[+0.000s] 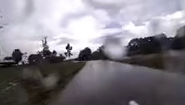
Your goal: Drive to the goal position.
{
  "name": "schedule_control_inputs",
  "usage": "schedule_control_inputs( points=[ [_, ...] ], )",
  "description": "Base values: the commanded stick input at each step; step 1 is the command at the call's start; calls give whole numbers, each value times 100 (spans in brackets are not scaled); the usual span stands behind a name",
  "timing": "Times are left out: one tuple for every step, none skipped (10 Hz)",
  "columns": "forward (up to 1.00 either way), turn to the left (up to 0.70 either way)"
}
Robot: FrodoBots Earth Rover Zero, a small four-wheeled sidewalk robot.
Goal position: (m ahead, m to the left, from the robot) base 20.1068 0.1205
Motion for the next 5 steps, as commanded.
schedule_control_inputs(
  points=[
    [85, 0],
    [85, 0],
    [85, 0],
    [85, 0],
    [85, 0]
  ],
)
